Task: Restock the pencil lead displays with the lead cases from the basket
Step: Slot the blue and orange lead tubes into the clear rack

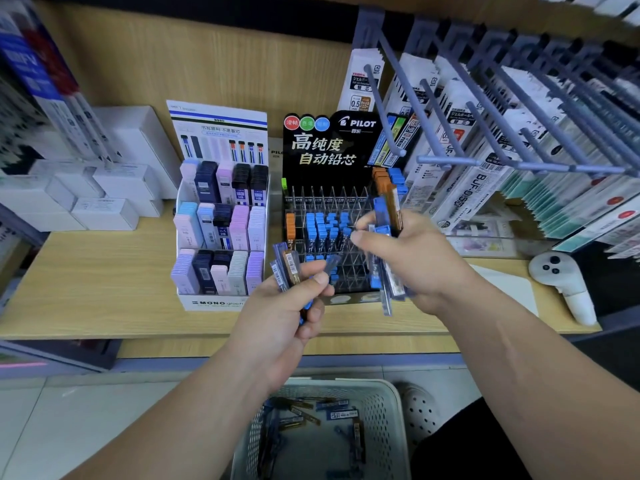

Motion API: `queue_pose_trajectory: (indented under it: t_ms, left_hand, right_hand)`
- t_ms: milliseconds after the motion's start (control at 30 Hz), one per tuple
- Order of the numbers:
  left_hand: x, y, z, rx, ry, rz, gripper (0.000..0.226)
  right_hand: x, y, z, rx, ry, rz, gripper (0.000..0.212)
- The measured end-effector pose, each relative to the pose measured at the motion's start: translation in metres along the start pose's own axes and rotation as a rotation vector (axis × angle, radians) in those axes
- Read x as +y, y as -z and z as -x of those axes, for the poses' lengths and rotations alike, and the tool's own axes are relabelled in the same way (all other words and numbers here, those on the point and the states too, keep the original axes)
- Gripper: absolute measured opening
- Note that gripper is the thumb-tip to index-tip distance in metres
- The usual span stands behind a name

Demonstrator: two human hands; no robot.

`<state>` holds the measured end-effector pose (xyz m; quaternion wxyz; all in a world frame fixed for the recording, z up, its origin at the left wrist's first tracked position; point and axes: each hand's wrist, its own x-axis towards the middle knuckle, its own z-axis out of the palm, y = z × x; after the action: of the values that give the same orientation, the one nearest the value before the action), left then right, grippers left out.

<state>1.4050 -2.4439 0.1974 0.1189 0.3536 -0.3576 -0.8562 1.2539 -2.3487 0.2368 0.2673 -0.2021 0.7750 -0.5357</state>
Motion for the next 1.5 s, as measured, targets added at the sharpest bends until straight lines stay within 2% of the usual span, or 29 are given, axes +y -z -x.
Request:
queue_pose_trajectory:
  t_ms: [133, 233, 400, 533, 733, 867, 1033, 1167, 1267, 1500]
  left_hand:
    - [0.000, -0.003, 0.002, -0.021, -0.033, -0.025, 0.012]
    - [-0.002, -0.006, 0.003, -0.046, -0.053, -0.063, 0.008]
    - [0.001, -0.007, 0.004, -0.077, -0.043, -0.079, 0.008]
    - [0.004, -0.005, 0.003, -0.075, 0.029, -0.008, 0.022]
    - [0.008, -0.003, 0.006, -0.181, 0.054, -0.063, 0.034]
    - [0.008, -0.006, 0.007, -0.171, 0.048, -0.023, 0.043]
    - [0.011, -0.003, 0.003, -0.192, 0.061, 0.070, 0.028]
    - [0.011, -0.006, 0.004, -0.110, 0.031, 0.035, 0.036]
    - [0.010, -0.006, 0.003, -0.045, 0.007, -0.028, 0.036]
    - [0.009, -0.010, 0.006, -0.093, 0.004, -0.240, 0.023]
  right_hand:
    - [0.012, 0.001, 0.019, -0.165, -0.200, -0.132, 0.013]
    - [0.015, -0.003, 0.029, -0.237, -0.279, -0.292, 0.006]
    - [0.015, -0.008, 0.033, -0.186, -0.358, -0.468, 0.011]
    - [0.013, -0.005, 0.029, -0.110, -0.369, -0.477, 0.007]
    - [0.009, -0.010, 0.027, -0.067, -0.308, -0.420, 0.006]
    - [0.016, -0.016, 0.027, -0.046, -0.169, -0.206, 0.014]
    - [0.021, -0.012, 0.032, -0.191, 0.018, -0.119, 0.015]
    - [0.024, -0.006, 0.034, -0.227, 0.064, -0.197, 0.013]
    - [0.023, -0.003, 0.036, -0.257, 0.098, -0.129, 0.012]
    - [0.029, 0.001, 0.033, -0.150, 0.146, 0.000, 0.007]
